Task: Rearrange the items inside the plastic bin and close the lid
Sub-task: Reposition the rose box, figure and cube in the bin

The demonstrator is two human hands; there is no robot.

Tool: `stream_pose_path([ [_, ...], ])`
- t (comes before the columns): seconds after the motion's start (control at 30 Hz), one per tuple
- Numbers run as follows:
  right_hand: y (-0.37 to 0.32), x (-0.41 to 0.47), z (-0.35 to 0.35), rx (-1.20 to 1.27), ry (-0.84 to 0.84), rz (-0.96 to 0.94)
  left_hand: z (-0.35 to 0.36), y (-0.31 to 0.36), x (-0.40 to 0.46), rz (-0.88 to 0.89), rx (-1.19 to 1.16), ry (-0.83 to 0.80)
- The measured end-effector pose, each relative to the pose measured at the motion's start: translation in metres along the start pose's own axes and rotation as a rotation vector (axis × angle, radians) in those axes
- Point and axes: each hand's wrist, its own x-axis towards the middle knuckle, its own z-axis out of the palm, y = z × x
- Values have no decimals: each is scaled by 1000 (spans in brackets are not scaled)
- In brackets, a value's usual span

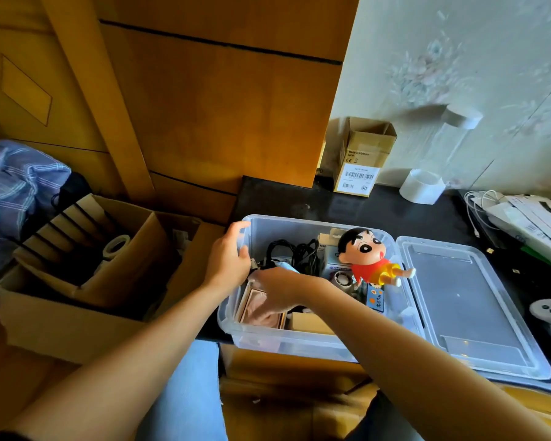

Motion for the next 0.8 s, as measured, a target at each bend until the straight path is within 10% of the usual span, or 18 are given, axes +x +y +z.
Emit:
stream_pose_path([
  [0.53,24,15,-6,249,-294,14,4,-8,4,27,3,16],
  [0.8,10,-28,1,359,193,7,3,-5,2,27,42,19],
])
